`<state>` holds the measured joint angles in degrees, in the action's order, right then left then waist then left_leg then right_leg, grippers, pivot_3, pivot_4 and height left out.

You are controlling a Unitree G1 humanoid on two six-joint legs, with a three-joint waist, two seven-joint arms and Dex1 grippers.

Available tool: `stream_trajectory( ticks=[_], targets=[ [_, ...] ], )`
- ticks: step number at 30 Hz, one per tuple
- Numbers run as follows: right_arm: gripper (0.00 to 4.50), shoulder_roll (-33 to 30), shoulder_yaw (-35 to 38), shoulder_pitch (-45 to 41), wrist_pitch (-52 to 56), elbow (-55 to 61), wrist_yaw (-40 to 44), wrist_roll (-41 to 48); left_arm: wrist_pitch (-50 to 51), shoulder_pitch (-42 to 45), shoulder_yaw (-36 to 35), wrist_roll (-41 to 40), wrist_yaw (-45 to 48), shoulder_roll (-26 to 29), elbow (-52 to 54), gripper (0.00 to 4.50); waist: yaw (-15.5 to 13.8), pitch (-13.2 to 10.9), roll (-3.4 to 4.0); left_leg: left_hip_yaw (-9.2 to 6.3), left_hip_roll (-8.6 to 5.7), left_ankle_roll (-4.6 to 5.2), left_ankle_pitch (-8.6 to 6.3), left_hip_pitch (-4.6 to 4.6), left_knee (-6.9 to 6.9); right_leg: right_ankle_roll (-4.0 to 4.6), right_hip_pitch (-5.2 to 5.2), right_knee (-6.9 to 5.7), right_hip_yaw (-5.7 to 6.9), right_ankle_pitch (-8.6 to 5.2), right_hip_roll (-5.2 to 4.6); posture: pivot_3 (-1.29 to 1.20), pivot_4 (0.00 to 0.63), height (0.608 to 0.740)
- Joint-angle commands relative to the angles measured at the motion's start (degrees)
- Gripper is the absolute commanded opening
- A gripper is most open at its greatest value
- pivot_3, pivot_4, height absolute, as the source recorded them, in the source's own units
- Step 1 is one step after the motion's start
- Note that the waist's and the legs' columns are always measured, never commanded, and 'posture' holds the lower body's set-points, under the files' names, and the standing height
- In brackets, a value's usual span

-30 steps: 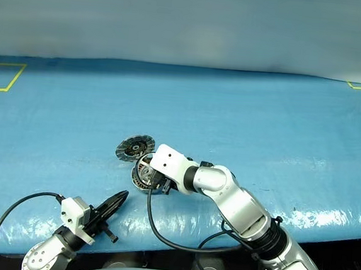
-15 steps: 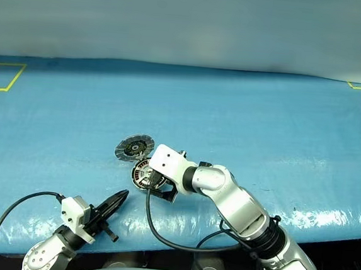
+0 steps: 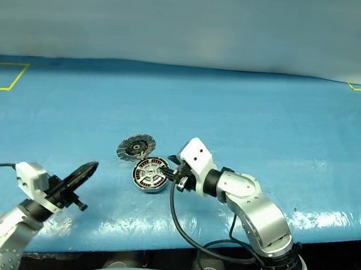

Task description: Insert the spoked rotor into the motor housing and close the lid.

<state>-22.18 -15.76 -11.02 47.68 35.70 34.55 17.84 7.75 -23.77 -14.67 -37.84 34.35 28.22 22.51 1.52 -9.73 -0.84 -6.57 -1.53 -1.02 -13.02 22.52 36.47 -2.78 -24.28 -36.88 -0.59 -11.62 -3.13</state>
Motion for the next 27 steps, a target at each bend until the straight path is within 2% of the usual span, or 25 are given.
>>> stream_trajectory(
  ticks=[1,4,8,13,16,22,27],
  targets=[
    [0.93,1.01,2.3,4.52,-8.22,-2.05,-1.43,-0.72,4.22,6.53,-4.85,-4.25,-0.7,2.13,-2.84,0.0,-0.05,0.01,-0.02,-0.01,-0.02,0.0,0.0,0.01,0.03,-0.01,0.02,-0.01,0.01,0.01,0.01,0.0,0.15,0.74],
    [0.03,1.22,1.46,9.01,-13.16,-4.43,-2.33,-2.36,8.19,13.99,-6.59,-7.49,-0.34,3.29,-6.86,0.0,-0.16,0.01,-0.03,-0.02,-0.05,0.0,0.0,-0.01,0.15,-0.07,0.12,0.0,0.0,0.05,0.06,0.0,0.15,0.74],
    [0.03,2.12,-0.19,14.12,-17.54,-5.22,-4.09,-4.19,18.1,26.33,-6.24,-14.51,1.86,4.02,-15.95,0.0,0.01,0.0,-0.03,-0.01,-0.07,0.0,0.0,0.0,0.39,-0.17,0.19,-0.01,-0.07,0.15,0.12,0.0,0.15,0.74],
    [0.03,6.71,0.7,18.42,-25.69,-7.53,-6.88,-4.5,28.46,39.43,-0.12,-14.67,11.83,6.41,-27.59,0.0,0.13,-0.01,-0.04,-0.04,-0.04,-0.01,-0.01,-0.15,0.54,-0.15,0.41,0.02,-0.1,0.19,0.38,0.0,0.15,0.74],
    [0.03,7.21,0.1,20.17,-32.1,-9.84,-7.73,-7.34,32.78,45.24,3.37,-13.53,17.61,6.91,-32.45,0.0,0.39,-0.01,-0.03,-0.05,-0.01,-0.01,-0.01,-0.17,0.56,-0.15,0.45,0.03,-0.16,0.19,0.48,0.0,0.15,0.74],
    [0.03,7.51,-0.5,22.87,-35.88,-11.52,-8.89,-9.17,37.8,54.2,9.71,-8.67,26.93,7.4,-42.38,0.0,0.66,-0.02,-0.03,-0.07,0.02,-0.06,-0.03,-0.17,0.47,-0.03,0.39,0.02,-0.23,0.23,0.57,0.0,0.15,0.74],
    [0.03,7.99,-0.2,23.85,-36.08,-11.16,-10.84,-10.41,40.87,56.64,14.72,-4.42,33.01,7.96,-44.95,0.0,0.67,-0.02,-0.03,-0.07,0.04,-0.06,-0.03,-0.19,0.46,-0.02,0.39,0.02,-0.27,0.23,0.6,0.0,0.15,0.74]
  ],
)
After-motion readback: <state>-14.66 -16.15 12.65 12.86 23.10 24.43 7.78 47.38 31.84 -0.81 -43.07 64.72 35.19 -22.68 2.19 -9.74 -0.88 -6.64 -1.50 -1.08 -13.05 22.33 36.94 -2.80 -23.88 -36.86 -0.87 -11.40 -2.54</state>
